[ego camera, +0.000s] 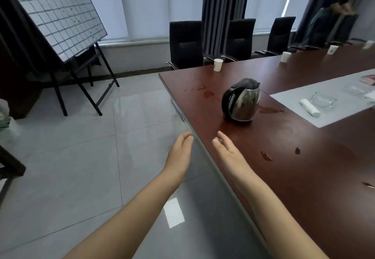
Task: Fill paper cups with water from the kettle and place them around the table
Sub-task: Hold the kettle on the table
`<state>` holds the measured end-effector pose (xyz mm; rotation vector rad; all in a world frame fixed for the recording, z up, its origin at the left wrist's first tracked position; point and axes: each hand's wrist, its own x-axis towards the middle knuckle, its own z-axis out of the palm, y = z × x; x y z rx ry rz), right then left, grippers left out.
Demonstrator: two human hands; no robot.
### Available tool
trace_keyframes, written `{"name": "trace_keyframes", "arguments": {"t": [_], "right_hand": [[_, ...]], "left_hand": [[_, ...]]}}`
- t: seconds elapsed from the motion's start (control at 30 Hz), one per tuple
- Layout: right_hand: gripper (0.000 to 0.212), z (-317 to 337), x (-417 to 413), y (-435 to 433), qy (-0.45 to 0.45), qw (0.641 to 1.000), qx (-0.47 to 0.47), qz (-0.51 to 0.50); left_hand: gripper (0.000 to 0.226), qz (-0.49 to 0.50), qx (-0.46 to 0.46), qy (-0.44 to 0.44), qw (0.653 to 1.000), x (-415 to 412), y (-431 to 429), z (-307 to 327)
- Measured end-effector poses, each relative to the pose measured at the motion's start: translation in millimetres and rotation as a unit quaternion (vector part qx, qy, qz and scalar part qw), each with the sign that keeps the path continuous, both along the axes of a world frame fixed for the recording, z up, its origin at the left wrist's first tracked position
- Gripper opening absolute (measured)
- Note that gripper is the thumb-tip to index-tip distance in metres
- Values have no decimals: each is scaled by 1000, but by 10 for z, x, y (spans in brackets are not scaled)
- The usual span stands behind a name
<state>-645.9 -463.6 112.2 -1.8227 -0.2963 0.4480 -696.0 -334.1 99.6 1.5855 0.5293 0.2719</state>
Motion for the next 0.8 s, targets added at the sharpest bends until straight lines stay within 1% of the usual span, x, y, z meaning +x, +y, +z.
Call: {"name": "trace_keyframes", "arguments": {"t": [0.1,0.2,0.37,0.5,0.57,0.63,0.73,0.8], "right_hand": [[56,87,668,161,2,1000,12,-26],[56,133,1019,220,20,999,4,-27],[58,47,1718,387,37,997,-17,-73],[59,-109,2309,569,53,991,-31,-117],[60,-162,2575,652,56,987,-44,-146],[61,-211,2889,769,63,977,-48,-200],[64,-275,3205,937,78,959,-36,-268],[66,-382,3440,1030,81,940,-33,-330]], "left_hand": [[31,-26,3,-7,1000,716,170,90],[30,-28,1,-13,1000,1127,297,136],[31,-67,-5,-3,998,1987,526,5],[35,-129,1,-2,992,2795,707,-130],[40,-164,-2,-2,986,3115,769,-148],[45,-206,-8,8,978,3466,832,-165],[49,-244,-4,25,970,3842,889,-232],[48,-267,6,41,963,4160,904,-299]]}}
